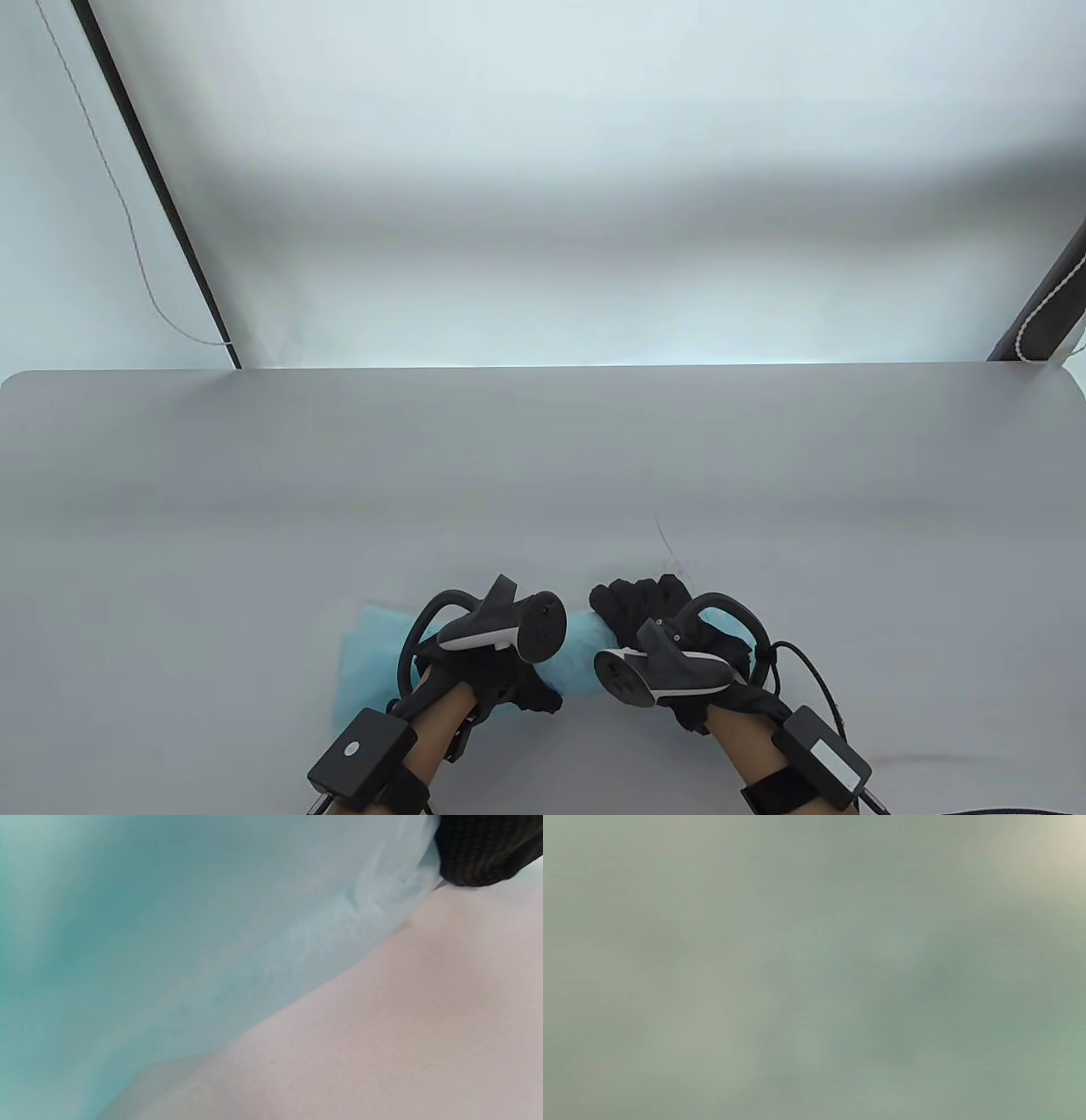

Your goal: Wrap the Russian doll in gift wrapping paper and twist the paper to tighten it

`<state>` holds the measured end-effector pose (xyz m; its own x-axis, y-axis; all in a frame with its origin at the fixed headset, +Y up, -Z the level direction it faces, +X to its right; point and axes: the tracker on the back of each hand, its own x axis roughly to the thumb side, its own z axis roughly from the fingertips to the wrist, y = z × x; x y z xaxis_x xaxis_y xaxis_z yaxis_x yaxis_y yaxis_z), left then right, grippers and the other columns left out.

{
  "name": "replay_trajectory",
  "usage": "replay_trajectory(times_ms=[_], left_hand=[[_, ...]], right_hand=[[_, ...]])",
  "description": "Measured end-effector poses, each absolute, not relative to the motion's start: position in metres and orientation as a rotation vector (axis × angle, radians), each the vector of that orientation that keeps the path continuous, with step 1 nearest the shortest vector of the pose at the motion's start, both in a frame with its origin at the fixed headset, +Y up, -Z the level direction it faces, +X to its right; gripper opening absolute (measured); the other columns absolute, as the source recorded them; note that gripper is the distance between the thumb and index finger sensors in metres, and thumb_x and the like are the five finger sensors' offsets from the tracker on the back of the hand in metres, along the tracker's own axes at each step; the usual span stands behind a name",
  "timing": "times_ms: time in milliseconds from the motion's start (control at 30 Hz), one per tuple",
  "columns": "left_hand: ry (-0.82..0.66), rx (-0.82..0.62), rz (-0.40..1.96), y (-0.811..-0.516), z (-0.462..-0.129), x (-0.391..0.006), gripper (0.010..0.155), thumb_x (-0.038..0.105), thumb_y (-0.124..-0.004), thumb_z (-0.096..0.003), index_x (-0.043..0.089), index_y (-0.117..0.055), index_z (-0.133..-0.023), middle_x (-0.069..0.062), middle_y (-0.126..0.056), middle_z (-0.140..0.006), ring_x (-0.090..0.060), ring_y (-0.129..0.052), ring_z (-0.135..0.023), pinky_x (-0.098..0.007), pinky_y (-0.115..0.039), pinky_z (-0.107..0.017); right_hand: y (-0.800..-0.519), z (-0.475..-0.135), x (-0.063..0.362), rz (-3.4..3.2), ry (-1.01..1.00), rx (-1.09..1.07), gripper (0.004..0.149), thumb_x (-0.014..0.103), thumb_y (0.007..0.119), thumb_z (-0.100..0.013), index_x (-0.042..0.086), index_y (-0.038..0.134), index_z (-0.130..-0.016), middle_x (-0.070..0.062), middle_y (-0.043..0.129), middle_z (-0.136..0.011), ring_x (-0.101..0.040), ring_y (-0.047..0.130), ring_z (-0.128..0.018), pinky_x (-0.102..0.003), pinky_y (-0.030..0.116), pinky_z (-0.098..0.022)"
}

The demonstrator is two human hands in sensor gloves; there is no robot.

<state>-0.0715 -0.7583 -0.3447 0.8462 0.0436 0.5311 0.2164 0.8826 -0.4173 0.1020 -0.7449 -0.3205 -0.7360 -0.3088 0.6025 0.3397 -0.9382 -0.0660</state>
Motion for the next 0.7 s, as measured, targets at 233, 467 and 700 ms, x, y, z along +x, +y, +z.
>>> replay_trajectory(times_ms=[233, 467, 700], left_hand=[[-0.514, -0.411, -0.206, -0.758, -0.336, -0.067, 0.109, 0.068, -0.086, -0.0389, 0.016, -0.025, -0.114, -0.015, -0.056, -0.120, -0.042, -0.070, -0.102, -0.067, -0.057, -0.070], [-0.552, -0.282, -0.339, -0.758, -0.326, -0.054, 0.112, 0.066, -0.086, -0.0386, 0.016, -0.019, -0.112, -0.017, -0.044, -0.124, -0.044, -0.060, -0.109, -0.071, -0.049, -0.073], [-0.640, -0.133, -0.391, -0.760, -0.321, -0.048, 0.111, 0.066, -0.088, -0.0381, 0.014, -0.023, -0.111, -0.016, -0.056, -0.119, -0.043, -0.077, -0.100, -0.066, -0.061, -0.070]], right_hand=[[-0.739, -0.328, 0.103, -2.764, -0.196, -0.876, 0.108, 0.070, 0.095, -0.038, 0.010, 0.054, -0.118, -0.020, 0.079, -0.109, -0.036, 0.087, -0.091, -0.061, 0.067, -0.076], [-0.740, -0.341, 0.117, -2.938, -0.580, -0.816, 0.107, 0.070, 0.095, -0.039, 0.008, 0.057, -0.118, -0.023, 0.080, -0.108, -0.038, 0.087, -0.090, -0.063, 0.068, -0.074], [-0.747, -0.350, 0.131, -3.041, -0.838, -0.786, 0.108, 0.070, 0.094, -0.041, 0.007, 0.055, -0.119, -0.024, 0.077, -0.109, -0.040, 0.084, -0.091, -0.064, 0.065, -0.075]])
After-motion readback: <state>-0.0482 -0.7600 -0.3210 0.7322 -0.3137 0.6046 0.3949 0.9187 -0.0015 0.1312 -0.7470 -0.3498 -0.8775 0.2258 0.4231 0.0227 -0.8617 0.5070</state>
